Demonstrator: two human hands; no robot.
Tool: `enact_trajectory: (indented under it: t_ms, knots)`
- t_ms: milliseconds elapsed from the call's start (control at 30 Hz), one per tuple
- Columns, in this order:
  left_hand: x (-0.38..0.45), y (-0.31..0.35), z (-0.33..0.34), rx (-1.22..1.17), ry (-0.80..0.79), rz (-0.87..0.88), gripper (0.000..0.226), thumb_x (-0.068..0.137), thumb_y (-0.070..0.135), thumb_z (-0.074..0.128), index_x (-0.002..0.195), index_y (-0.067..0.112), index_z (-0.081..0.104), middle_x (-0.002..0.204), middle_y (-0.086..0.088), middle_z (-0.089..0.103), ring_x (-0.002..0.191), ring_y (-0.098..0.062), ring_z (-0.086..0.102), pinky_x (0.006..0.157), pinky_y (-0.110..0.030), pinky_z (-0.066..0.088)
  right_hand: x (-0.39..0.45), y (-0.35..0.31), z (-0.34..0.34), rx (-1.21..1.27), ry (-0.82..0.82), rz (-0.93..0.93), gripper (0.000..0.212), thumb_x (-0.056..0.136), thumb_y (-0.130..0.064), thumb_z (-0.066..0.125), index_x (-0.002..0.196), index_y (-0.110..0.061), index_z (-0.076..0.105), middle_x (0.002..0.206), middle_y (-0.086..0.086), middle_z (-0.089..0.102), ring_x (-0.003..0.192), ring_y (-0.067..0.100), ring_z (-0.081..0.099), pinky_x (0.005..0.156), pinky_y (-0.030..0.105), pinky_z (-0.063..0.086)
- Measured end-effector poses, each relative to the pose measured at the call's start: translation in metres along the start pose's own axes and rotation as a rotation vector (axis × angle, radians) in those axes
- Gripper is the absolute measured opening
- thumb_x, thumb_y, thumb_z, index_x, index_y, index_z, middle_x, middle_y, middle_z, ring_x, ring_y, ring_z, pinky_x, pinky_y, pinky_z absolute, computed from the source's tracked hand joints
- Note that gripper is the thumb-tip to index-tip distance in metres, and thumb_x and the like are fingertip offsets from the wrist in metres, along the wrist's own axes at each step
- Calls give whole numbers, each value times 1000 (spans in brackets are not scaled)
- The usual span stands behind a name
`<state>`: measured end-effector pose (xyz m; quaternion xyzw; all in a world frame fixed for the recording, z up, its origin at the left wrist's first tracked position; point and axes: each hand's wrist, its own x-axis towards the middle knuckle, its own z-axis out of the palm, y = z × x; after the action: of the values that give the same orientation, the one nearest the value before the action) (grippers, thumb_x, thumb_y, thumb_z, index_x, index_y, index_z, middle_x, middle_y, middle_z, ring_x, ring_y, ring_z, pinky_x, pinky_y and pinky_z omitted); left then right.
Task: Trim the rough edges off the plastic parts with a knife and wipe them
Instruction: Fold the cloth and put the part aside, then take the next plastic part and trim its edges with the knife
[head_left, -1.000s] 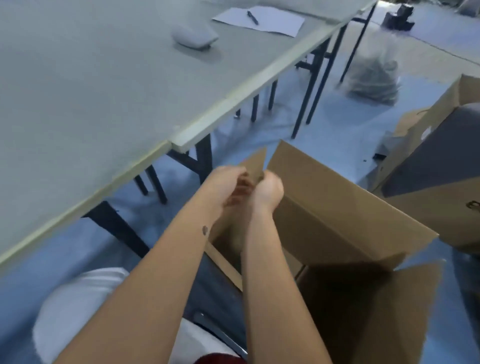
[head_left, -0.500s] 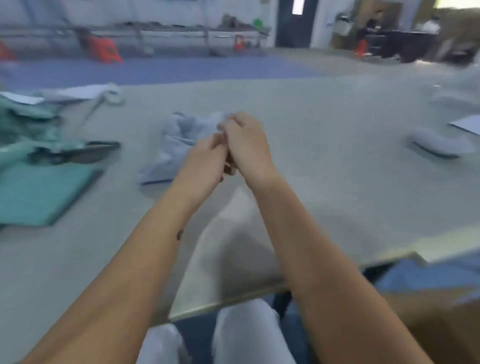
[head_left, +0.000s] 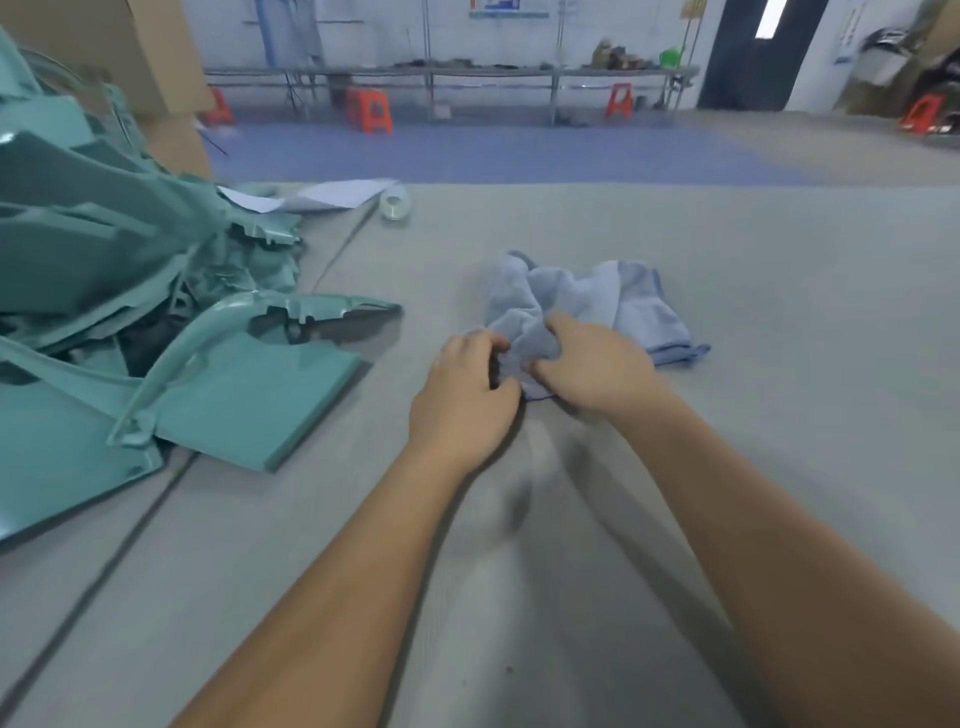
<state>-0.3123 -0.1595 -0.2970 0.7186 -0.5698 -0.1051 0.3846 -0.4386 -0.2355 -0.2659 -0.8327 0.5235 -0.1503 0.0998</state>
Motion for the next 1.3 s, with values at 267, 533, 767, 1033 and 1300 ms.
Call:
enact_trajectory:
  t_ms: [267,533,767,1033,1300]
  knots:
    - [-3,-4,-7,-36,115,17,15,87,21,49,94,31,58,104,10,52,83,-15,56,74,-32,45,47,23,-37,1183,526,341,32,89,-15,58,117,-15,43,95,4,58,79,19,58,71,31,48]
    - [0,-4,-9,98,94,3,19,88,18,48,93,24,66,110,1,54,111,-22,47,78,-29,38,2,5,8,41,660,188,42,81,-9,52,122,-17,58,136,10,44,125,31,40,99,35,23]
    - [3,-16,-49,241,425,-111,25,85,20,51,105,18,66,119,-9,53,114,-32,41,95,-37,35,-27,18,0,146,233,228,31,70,-1,46,89,-3,70,96,16,68,94,38,57,85,42,48]
    - [0,-38,-59,545,162,-413,58,92,32,52,142,12,32,154,-28,19,143,-45,12,117,-53,9,-30,16,10,-92,125,131,26,86,-10,48,108,-9,61,113,12,53,111,31,43,87,35,33]
    - [-10,-15,-41,306,-31,29,41,87,33,56,128,31,50,121,-1,65,110,-28,58,89,-38,47,-26,12,11,227,148,163,24,76,-3,54,93,-10,69,94,7,63,95,31,60,71,33,46]
